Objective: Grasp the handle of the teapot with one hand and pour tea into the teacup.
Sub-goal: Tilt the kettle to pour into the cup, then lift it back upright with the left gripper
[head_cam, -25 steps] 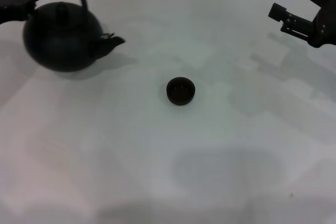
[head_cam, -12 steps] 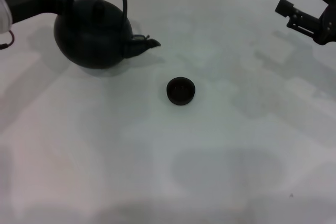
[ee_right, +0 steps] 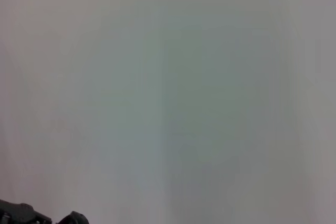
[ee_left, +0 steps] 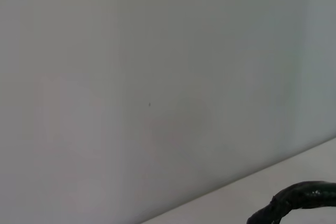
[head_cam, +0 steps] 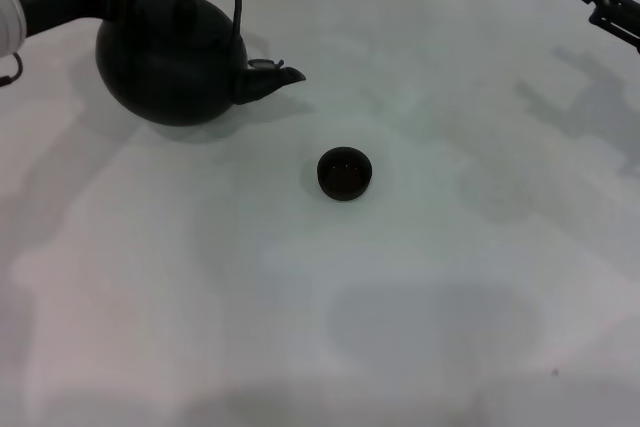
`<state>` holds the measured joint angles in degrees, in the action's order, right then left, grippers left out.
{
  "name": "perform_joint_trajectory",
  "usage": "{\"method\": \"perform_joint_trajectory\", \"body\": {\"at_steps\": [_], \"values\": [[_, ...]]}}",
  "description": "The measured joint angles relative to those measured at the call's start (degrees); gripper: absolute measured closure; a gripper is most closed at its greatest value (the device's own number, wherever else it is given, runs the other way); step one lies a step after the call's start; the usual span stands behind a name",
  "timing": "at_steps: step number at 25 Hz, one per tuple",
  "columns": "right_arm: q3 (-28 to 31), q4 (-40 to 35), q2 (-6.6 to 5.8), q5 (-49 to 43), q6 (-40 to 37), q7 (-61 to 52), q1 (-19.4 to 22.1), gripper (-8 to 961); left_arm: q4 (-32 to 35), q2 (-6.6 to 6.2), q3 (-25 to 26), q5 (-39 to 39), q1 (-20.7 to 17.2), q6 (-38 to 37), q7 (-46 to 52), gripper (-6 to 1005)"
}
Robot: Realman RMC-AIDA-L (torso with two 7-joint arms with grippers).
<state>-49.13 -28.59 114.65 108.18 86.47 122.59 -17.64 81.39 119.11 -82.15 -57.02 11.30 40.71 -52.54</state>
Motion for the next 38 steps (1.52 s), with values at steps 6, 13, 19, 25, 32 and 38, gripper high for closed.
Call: {"method": "perform_joint_trajectory", "body": {"at_steps": [6, 13, 19, 25, 32, 38], "values": [[1.03, -0.05, -0.03, 0.23, -0.39, -0.21, 0.21, 81, 4.63, -0.12, -3.13, 11.08, 0.08, 2.35, 8.74, 849], [5.58, 0.32, 0.04, 0.45, -0.51, -0.66, 0.24, 80, 7.73, -0.12, -3.65, 15.32, 1.08, 7.05, 12.55, 852], [6.02, 0.13, -0.01, 0.45, -1.59, -0.67, 0.24, 80, 9.05, -0.13, -4.30, 16.46, 2.26, 10.26, 14.14, 854], [6.06, -0.20, -0.10, 0.45, -1.91, -0.71, 0.16, 83, 11.79, -0.18, -7.96, 23.81, 2.29, 11.56, 19.09, 853], [6.06, -0.33, -0.50, 0.41, -2.67, -1.30, -0.14, 86, 15.36, -0.14, -9.09, 26.52, 2.21, 15.73, 21.00, 854], [6.06, -1.37, -0.66, 0.20, -3.06, -2.07, -0.29, 89, 17.44, -0.07, -9.67, 28.65, 1.67, 18.28, 22.90, 854]]}}
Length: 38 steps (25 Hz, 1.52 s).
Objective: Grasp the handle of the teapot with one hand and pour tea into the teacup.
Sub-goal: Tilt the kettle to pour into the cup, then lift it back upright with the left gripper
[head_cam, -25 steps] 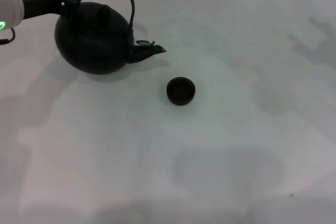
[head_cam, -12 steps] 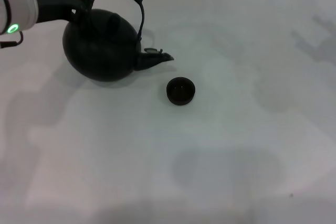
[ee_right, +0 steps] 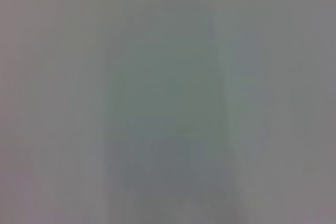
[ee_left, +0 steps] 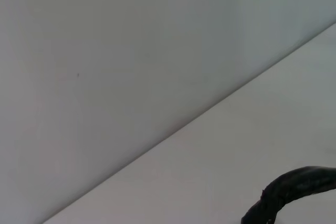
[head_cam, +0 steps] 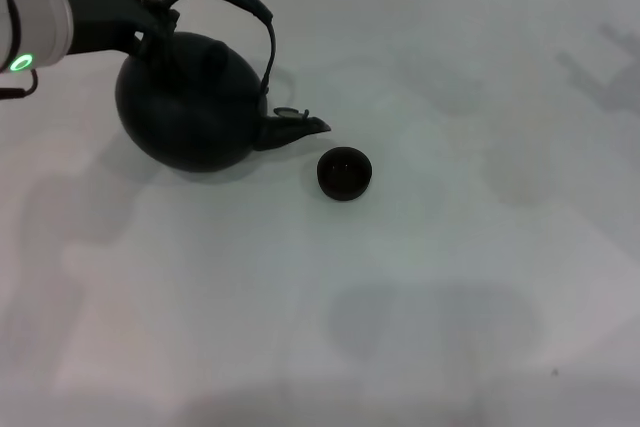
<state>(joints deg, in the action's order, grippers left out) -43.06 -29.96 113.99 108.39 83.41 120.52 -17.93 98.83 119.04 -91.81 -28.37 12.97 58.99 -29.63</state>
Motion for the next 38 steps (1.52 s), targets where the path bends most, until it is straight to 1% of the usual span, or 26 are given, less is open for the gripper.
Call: {"method": "perform_joint_trajectory", "body": {"at_steps": [11, 18, 29, 38], "values": [[-0.23, -0.37, 0.27, -0.22, -1.14, -0.62, -0.65, 93, 0.51, -0.04, -1.12, 2.38, 0.44, 2.66, 0.77, 857], [-0.10, -0.37, 0.38, -0.23, -1.28, -0.29, -0.36, 96, 1.08, -0.01, -3.09, 4.31, 1.42, 3.50, 1.75, 856], [-0.01, 0.39, 0.42, -0.16, -1.04, 0.62, -0.09, 99, 1.28, -0.04, -6.04, 8.21, 4.81, 5.98, 4.19, 857], [-0.45, 0.43, 0.45, -0.33, -1.18, 0.73, -0.48, 99, 1.66, -0.03, -7.48, 10.84, 6.48, 7.13, 5.67, 857]]}}
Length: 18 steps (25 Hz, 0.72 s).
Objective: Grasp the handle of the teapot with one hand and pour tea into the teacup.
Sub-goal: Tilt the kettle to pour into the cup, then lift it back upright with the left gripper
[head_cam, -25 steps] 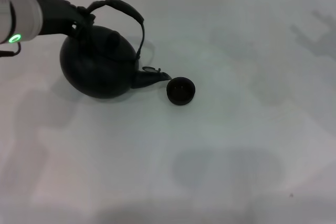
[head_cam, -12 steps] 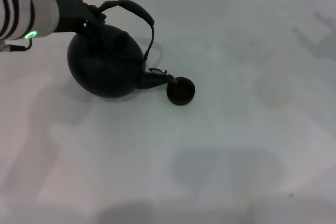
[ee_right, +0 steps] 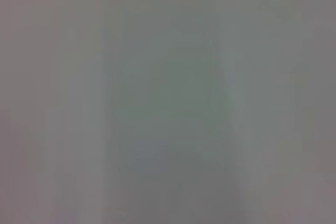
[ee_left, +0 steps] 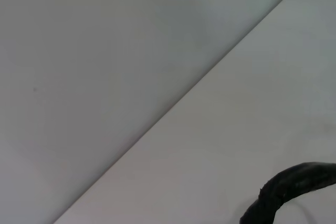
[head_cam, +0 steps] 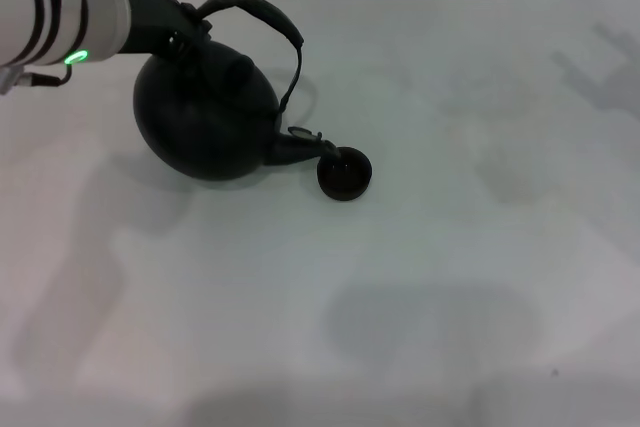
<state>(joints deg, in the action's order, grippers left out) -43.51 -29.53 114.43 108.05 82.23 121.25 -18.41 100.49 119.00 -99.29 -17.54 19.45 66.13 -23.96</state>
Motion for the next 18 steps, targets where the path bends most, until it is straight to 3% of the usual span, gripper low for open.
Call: {"method": "perform_joint_trajectory", "body": {"at_steps": [18], "values": [[-0.02, 0.37, 0.00, 0.05, -0.98, 0.48, -0.26, 99, 0.33, -0.01, -0.02, 2.93, 4.25, 4.63, 0.23, 857]]}}
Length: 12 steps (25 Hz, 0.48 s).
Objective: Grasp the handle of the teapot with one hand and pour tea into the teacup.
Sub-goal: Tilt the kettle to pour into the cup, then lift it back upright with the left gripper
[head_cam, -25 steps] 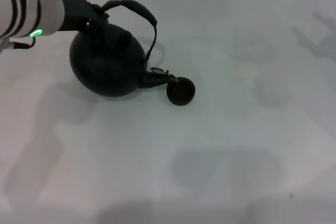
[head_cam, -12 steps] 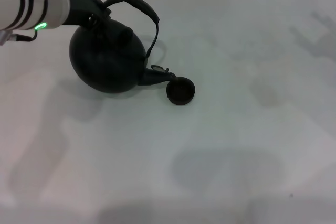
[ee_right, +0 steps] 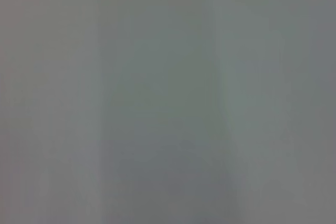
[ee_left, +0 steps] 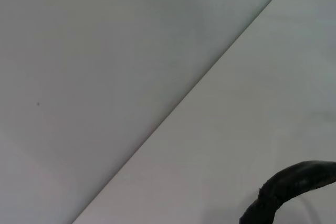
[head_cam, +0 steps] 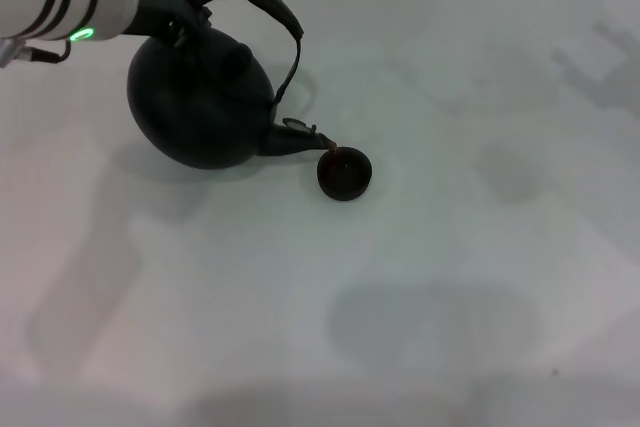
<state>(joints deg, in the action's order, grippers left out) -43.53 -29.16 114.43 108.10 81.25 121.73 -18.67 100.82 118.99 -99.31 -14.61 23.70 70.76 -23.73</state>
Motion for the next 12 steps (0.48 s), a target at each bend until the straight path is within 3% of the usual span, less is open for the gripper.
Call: {"method": "perform_joint_trajectory", "body": {"at_steps": [12], "values": [[0.32, 0.16, 0.00, 0.06, -0.58, 0.08, -0.14, 99, -0.26, 0.01, -0.72, 0.47, 2.52, 2.75, 0.00, 858]]}}
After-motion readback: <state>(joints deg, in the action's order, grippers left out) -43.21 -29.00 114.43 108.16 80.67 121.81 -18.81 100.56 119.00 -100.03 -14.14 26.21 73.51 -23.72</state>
